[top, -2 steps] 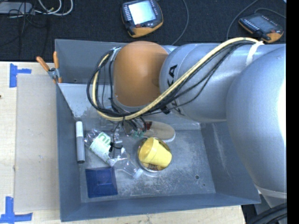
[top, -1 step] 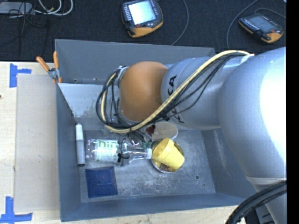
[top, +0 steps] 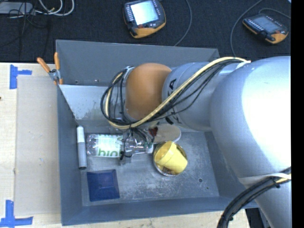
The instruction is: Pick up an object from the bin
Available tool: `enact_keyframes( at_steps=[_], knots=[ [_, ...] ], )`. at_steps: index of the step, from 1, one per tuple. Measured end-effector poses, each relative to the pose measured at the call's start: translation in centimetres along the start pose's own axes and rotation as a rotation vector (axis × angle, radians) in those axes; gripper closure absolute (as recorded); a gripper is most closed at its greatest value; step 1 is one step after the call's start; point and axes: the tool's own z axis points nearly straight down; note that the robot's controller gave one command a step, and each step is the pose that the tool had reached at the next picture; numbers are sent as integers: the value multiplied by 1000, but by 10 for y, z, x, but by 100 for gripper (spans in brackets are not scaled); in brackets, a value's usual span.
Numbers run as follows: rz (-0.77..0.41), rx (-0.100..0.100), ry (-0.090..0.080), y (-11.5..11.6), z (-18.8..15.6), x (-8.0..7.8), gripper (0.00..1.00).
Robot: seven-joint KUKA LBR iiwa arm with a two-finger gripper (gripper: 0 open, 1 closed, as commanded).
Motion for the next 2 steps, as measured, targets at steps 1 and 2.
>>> enact_keyframes(
  at_steps=[1,2],
  knots=[
    [-204,1,2,-43,-1,20,0],
    [-601,-1,5,-107,-24,51,0]
  ],
)
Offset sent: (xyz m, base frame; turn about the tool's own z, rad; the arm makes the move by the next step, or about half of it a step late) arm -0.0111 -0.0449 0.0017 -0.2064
